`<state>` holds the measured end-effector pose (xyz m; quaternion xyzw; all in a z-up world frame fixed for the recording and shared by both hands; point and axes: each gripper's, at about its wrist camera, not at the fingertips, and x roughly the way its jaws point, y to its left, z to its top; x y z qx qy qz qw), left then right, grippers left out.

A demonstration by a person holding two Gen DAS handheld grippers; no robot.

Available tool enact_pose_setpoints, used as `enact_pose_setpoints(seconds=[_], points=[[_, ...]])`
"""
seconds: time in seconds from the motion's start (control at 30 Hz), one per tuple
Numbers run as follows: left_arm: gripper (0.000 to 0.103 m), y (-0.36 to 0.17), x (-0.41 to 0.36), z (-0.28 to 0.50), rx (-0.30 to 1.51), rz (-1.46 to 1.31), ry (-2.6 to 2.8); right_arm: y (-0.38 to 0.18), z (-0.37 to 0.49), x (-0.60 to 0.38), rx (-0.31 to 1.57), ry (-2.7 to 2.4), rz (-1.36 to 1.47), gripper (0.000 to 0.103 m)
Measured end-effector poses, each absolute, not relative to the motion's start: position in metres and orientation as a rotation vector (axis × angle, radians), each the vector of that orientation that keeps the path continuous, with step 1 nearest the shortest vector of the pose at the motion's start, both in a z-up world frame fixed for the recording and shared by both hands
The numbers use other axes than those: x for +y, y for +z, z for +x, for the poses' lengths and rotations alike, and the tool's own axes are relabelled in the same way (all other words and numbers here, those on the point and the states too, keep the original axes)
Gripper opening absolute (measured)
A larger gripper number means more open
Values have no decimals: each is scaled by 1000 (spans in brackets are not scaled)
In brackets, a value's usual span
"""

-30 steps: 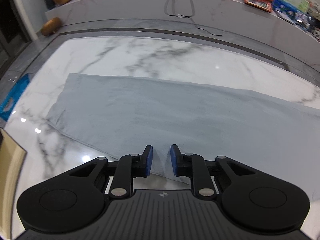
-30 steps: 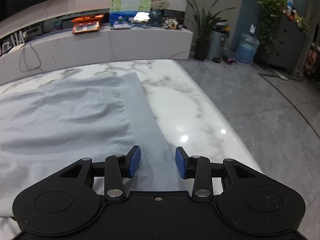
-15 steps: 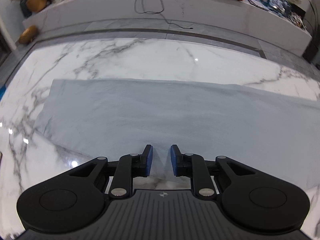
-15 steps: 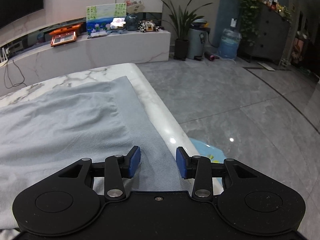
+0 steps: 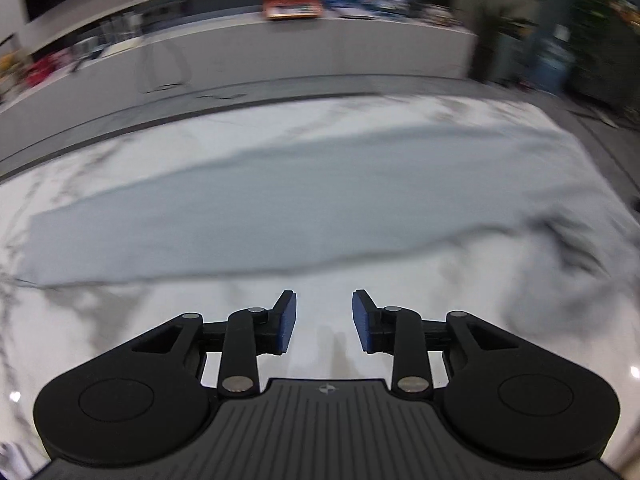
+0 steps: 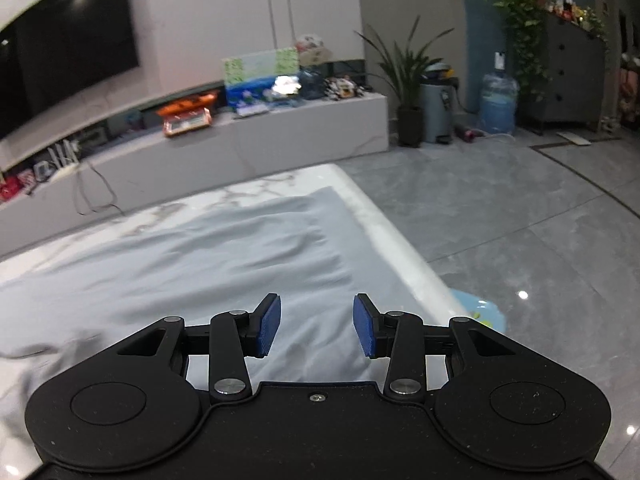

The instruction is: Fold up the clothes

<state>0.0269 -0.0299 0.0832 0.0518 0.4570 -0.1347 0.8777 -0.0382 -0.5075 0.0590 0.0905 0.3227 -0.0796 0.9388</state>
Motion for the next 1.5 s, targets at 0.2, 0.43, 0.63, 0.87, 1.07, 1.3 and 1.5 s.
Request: enact_pose_setpoints(seconds=[0.2, 0.43, 0.63, 0.87, 1.07, 1.3, 1.5], points=[[30, 77, -61, -19, 960, 159, -349, 66, -91, -479, 678, -104, 156, 38], [35, 63, -70, -54, 956, 115, -339, 45, -113, -448, 767, -11, 5, 38], [35, 52, -65, -73, 965, 1, -318, 33, -88, -445, 779, 53, 0, 38], [35, 44, -61, -84, 990, -90, -321, 30, -85, -444, 798, 40, 1, 8], [35, 48, -73, -88, 972, -113, -389, 48, -112, -431, 816, 100, 49, 7], [35, 46, -85, -92, 976, -128, -459, 58, -155, -386, 853, 275, 81, 7], [35, 40, -87, -93, 1009, -208, -500, 68, -183, -353, 847, 369, 23, 12]])
